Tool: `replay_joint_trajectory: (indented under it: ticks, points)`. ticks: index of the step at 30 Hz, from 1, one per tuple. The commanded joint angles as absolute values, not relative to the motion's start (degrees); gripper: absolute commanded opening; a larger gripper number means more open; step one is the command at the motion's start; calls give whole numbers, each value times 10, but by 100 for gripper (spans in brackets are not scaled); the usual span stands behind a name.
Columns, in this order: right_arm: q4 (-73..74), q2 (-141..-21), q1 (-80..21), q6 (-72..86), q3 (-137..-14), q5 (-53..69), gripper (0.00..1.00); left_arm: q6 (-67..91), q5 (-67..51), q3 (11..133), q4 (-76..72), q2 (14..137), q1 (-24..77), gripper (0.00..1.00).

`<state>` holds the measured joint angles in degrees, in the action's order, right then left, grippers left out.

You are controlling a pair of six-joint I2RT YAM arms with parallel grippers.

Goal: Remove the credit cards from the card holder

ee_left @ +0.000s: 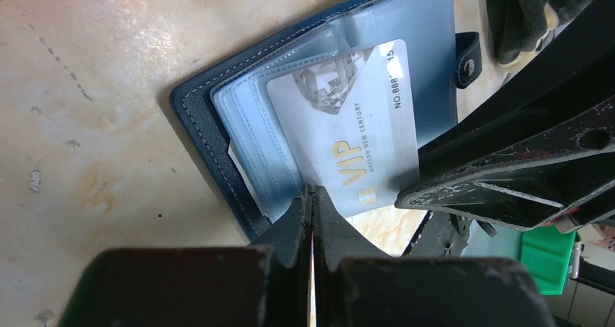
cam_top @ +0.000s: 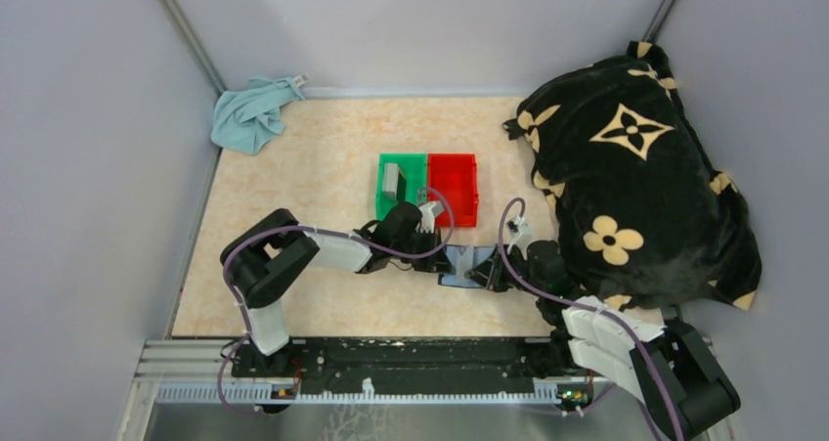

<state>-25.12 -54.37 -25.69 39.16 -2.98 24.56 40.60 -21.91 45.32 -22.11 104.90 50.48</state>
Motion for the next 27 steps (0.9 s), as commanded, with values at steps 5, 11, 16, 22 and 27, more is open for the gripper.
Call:
replay_joint_trajectory:
  ticks: [5, 11, 16, 22, 27]
  points:
    - [-228, -496, -247, 378, -44, 242, 11, 399, -212, 457, -196, 1075, 509, 0]
    - [-219, -490, -243, 375, -43, 244, 0, 400, -213, 456, -197, 1076, 509, 0]
    - [-184, -475, -241, 363, -55, 228, 0, 399, -210, 453, -196, 1070, 509, 0]
    - [-106, -429, -226, 337, -83, 208, 0, 396, -203, 454, -192, 1059, 508, 0]
    - [-54, -399, -206, 320, -99, 205, 0, 398, -206, 453, -192, 1059, 508, 0]
